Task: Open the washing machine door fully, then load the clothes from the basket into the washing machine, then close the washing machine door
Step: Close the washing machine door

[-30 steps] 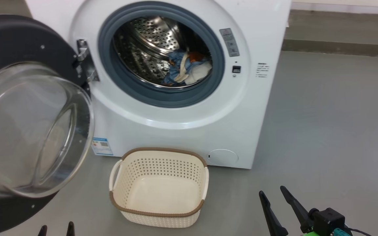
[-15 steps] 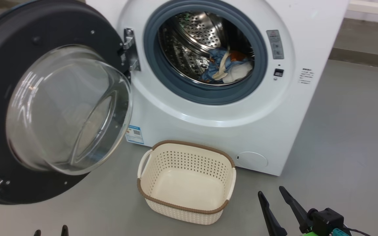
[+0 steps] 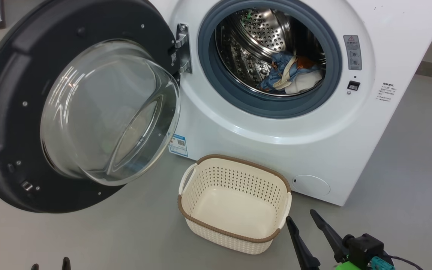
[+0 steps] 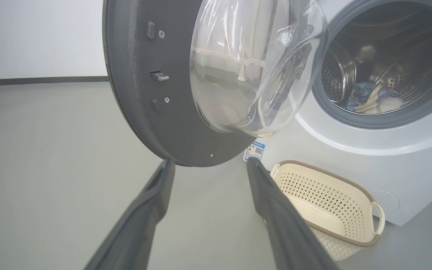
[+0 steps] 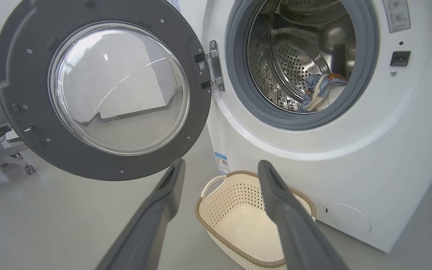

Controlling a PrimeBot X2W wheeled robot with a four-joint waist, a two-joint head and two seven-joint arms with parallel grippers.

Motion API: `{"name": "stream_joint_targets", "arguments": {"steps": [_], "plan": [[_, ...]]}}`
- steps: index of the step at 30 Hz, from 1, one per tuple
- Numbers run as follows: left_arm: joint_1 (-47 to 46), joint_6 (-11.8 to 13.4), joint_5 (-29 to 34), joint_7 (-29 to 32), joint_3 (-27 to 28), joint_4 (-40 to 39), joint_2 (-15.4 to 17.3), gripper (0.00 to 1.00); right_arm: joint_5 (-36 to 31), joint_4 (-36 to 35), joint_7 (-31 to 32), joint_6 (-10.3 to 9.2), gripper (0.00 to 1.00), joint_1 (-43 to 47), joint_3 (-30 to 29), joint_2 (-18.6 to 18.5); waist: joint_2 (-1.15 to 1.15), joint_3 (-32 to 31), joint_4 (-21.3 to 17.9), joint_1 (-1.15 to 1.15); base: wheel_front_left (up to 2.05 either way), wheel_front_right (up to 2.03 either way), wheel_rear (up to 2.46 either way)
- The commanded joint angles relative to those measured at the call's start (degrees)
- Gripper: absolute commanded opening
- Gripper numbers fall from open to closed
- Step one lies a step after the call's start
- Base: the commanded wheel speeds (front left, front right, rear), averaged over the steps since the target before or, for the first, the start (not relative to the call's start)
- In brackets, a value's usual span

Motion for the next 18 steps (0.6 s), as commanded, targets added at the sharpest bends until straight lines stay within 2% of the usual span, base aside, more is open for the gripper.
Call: {"name": "stream_joint_targets", "arguments": {"steps": [1, 14, 15, 16, 17, 18], "plan": [[-2.0, 0.3, -0.5, -0.4, 2.1, -1.7, 0.2, 1.0, 0.3, -1.1, -0.3, 0.35, 1.0, -2.7, 1.8, 0.0, 0.0, 0.4, 0.3, 0.0, 0.0, 0.0, 0.0], [-2.4, 0.0, -0.6, -0.4, 3.2, -1.8, 0.2, 1.0, 0.6, 0.0, -0.3, 0.35, 1.0, -4.0, 2.2, 0.0, 0.0, 0.6, 0.5, 0.0, 0.0, 0.0, 0.0], [-2.3, 0.0, -0.7, -0.4, 3.1, -1.8, 0.2, 0.69, 0.6, 0.0, -0.3, 0.35, 1.0, -3.9, 2.2, 0.0, 0.0, 0.5, 0.4, 0.0, 0.0, 0.0, 0.0], [-2.3, 0.0, -0.6, -0.4, 3.0, -1.8, 0.2, 0.23, 0.6, 0.0, -0.3, 0.35, 1.0, -3.8, 2.1, 0.0, 0.0, 0.5, 0.4, 0.0, 0.0, 0.0, 0.0], [-2.2, -0.2, -0.6, -0.4, 2.9, -1.8, 0.2, 0.0, 0.6, -0.1, -0.3, 0.35, 1.0, -3.7, 2.1, 0.0, 0.0, 0.4, 0.4, 0.0, 0.0, 0.0, 0.0], [-2.2, -0.2, -0.6, -0.4, 2.8, -1.7, 0.2, 0.0, 0.6, -0.1, -0.3, 0.35, 1.0, -3.6, 2.0, 0.0, 0.0, 0.4, 0.3, 0.0, 0.0, 0.0, 0.0]]}}
